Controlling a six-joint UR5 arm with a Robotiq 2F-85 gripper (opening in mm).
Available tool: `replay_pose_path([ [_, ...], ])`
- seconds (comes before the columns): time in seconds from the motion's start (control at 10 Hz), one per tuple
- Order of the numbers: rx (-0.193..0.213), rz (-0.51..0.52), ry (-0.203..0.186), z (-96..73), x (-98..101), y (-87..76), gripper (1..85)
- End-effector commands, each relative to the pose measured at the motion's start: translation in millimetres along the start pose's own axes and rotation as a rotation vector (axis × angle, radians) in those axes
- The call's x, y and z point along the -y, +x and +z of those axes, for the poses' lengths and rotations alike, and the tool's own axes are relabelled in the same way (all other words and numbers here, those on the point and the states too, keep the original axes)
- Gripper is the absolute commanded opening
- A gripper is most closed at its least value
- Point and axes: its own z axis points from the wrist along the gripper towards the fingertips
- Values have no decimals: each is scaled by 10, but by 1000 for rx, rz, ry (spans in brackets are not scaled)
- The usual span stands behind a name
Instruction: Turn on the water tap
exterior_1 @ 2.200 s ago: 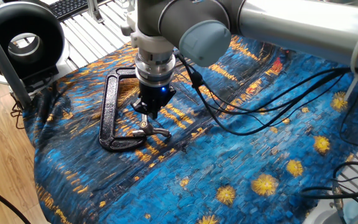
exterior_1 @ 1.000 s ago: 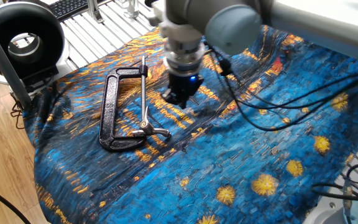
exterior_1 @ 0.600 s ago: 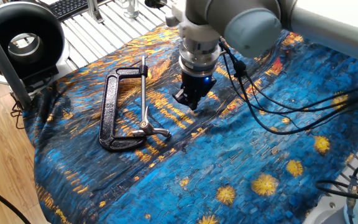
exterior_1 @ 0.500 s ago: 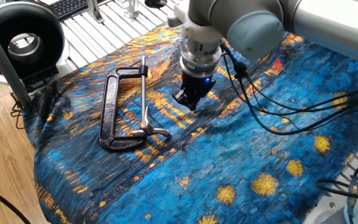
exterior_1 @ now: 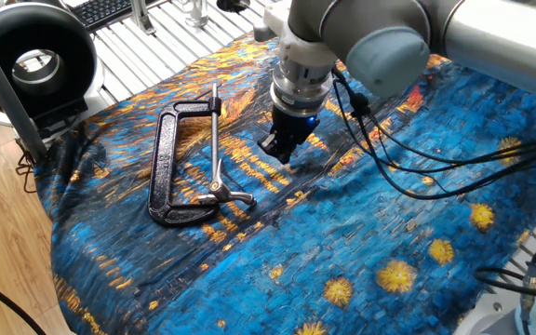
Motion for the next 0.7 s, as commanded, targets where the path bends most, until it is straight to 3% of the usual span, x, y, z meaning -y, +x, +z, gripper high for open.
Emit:
replay_pose_path([
  [0.0, -70, 40, 28, -409, 11, 302, 10],
  [0.3, -71, 76, 47, -564, -13, 349, 10],
  [0.5, -69, 78, 73, -505, 38, 293, 10],
  [0.6, -58, 70, 62, -475, 12, 242, 10],
])
